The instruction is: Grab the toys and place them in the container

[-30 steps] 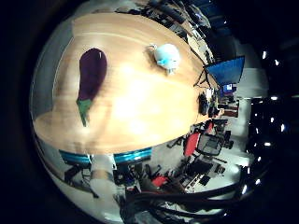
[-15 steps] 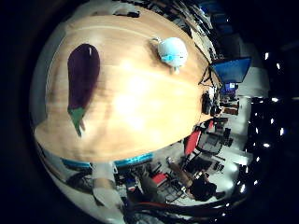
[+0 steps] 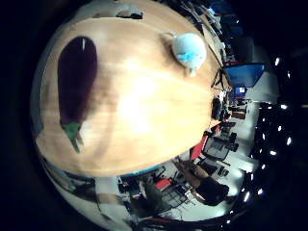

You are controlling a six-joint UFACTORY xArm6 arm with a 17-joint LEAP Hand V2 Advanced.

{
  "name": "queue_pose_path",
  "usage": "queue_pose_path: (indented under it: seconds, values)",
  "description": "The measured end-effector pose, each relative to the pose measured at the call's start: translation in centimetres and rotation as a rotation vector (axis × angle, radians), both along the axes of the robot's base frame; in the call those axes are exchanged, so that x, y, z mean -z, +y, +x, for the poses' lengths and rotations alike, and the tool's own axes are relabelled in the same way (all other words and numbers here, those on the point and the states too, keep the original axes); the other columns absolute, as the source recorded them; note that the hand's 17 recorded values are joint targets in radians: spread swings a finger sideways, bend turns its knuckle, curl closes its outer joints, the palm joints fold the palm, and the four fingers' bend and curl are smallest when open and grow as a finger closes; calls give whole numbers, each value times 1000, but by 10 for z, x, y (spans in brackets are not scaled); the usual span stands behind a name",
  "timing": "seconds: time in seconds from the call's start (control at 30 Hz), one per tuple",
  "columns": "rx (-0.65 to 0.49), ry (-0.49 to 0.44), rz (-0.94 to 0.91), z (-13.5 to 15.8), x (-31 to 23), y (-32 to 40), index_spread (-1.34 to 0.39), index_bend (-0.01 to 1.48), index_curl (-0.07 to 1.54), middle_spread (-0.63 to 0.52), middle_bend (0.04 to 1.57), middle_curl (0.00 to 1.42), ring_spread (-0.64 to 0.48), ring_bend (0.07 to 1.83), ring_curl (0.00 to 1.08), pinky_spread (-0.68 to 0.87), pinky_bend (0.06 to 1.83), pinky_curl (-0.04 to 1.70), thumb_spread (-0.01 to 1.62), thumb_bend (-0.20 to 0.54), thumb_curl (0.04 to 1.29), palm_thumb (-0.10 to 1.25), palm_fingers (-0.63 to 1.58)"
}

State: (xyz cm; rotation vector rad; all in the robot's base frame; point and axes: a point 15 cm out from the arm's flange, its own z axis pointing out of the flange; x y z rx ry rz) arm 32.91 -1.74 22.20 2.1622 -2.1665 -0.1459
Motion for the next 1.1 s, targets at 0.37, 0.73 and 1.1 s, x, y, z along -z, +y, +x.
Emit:
queue_pose_path:
  seconds: [0.37,0.73,1.1]
  values:
    - [10,43,2,3,24,-5,-449,157,268,-151,199,351,-62,469,254,416,607,260,1006,-28,284,275,240]
    - [15,57,3,14,45,-9,-459,147,255,-199,217,357,-194,662,309,126,837,302,999,-24,293,323,371]
    - [27,-16,1,36,48,-11,-492,184,209,-322,523,490,-335,1050,436,-320,1232,408,1042,-9,307,443,1111]
